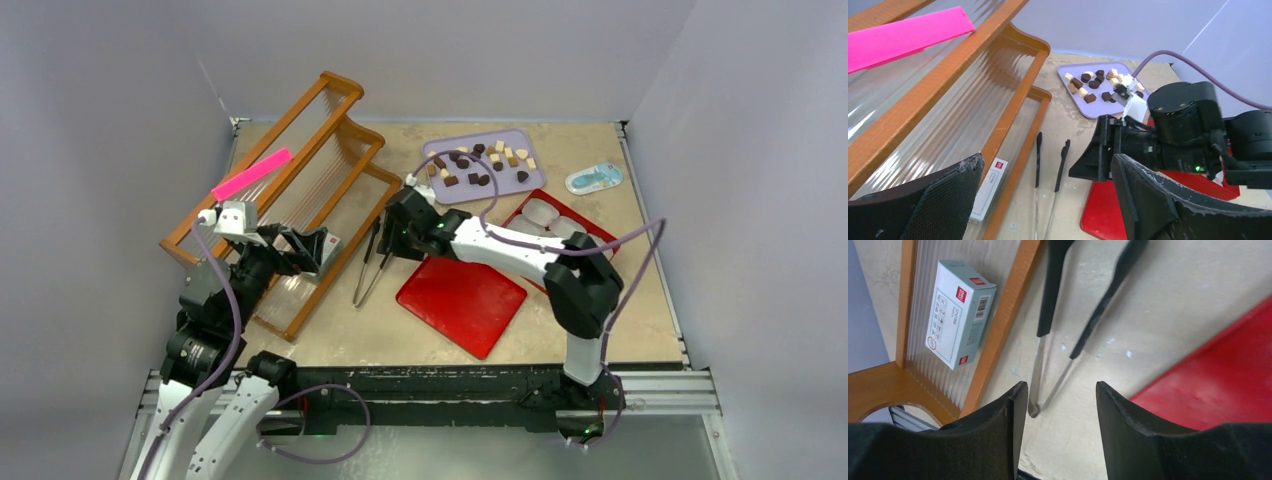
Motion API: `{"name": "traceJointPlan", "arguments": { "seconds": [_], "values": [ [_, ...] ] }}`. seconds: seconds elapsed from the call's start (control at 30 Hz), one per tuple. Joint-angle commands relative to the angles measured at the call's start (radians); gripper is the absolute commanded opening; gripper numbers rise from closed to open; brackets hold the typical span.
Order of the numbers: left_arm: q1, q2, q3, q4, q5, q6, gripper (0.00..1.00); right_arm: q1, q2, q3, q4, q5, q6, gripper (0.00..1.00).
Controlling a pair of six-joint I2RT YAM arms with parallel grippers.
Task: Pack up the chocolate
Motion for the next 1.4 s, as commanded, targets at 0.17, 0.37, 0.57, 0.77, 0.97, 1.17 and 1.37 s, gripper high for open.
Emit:
{"name": "traceJointPlan", "arguments": {
  "seconds": [0.17,0.37,0.57,0.77,0.97,1.17,1.37],
  "values": [
    [-0.002,-0.043,-0.006,0.003,-0.077,0.017,0.97,0.061,0.165,0.183,-0.085,0.093,0.025,0.49],
    [-0.002,-0.048,-0.007,-0.001,-0.096,0.018,0.97,0.068,0.265,0.255,-0.097,0.042,-0.004,0.48],
    [-0.002,-0.052,-0.003,-0.008,-0.105,0.016,0.97,0.068,0.322,0.306,-0.167,0.067,-0.039,0.46],
    [-0.002,-0.061,-0.002,-0.019,-0.123,0.013,0.97,0.065,0.339,0.319,-0.213,0.087,-0.092,0.34],
    [-0.002,-0.065,-0.002,-0.021,-0.129,0.012,0.97,0.062,0.310,0.317,-0.256,0.188,-0.160,0.25],
    [-0.002,-0.058,0.000,-0.025,-0.137,0.012,0.97,0.026,0.248,0.233,-0.150,0.181,-0.247,0.23],
    [-0.002,-0.060,-0.001,-0.024,-0.148,0.012,0.96,0.028,0.242,0.303,-0.213,0.246,-0.226,0.55]
  ]
}}
